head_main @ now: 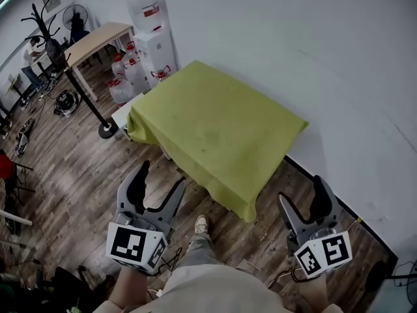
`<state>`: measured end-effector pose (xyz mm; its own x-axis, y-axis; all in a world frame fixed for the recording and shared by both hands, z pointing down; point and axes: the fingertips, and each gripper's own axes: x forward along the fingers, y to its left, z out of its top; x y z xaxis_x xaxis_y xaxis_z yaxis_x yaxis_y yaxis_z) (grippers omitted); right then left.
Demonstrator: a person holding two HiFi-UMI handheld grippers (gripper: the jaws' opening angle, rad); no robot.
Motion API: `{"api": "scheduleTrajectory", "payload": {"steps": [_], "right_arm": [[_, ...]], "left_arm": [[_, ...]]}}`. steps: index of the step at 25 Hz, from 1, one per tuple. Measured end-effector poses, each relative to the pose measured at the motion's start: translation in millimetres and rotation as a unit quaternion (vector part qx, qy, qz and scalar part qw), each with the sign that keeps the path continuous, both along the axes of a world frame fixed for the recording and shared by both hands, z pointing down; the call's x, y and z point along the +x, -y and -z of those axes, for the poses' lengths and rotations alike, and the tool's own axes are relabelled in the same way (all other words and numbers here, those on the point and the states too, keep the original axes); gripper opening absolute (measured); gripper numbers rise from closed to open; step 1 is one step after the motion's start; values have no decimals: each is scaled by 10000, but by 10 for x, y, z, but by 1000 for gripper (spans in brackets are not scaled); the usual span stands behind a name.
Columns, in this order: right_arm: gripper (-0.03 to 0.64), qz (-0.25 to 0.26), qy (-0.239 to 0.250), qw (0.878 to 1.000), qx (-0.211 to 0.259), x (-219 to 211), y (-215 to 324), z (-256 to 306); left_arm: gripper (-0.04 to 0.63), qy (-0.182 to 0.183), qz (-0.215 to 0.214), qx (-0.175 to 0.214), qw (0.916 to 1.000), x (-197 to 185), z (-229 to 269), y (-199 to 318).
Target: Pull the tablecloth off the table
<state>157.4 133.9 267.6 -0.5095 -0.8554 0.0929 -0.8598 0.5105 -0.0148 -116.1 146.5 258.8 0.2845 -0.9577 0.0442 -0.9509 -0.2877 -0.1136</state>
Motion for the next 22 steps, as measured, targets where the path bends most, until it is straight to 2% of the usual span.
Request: {"api": "scheduleTrajectory", "payload": {"steps": [7,14,18,22], "right_arm": [[403,-116,-153,9992,-345,-426,997,-196],[403,-355,-215,9980,-469,-785,1969,-334],[403,-457,-110,9965,-689,-928,2370,-448],[403,-638,-267,9941,-834,-942,2710,-608]], "left_arm": [[333,30,-139,-362,9992,-400,-219,1032],[334,214,-372,-653,9969,-742,-491,2073],[333,163,-495,-702,9962,-898,-604,2565],[333,168,-704,-955,9928,-930,-808,2965]]}}
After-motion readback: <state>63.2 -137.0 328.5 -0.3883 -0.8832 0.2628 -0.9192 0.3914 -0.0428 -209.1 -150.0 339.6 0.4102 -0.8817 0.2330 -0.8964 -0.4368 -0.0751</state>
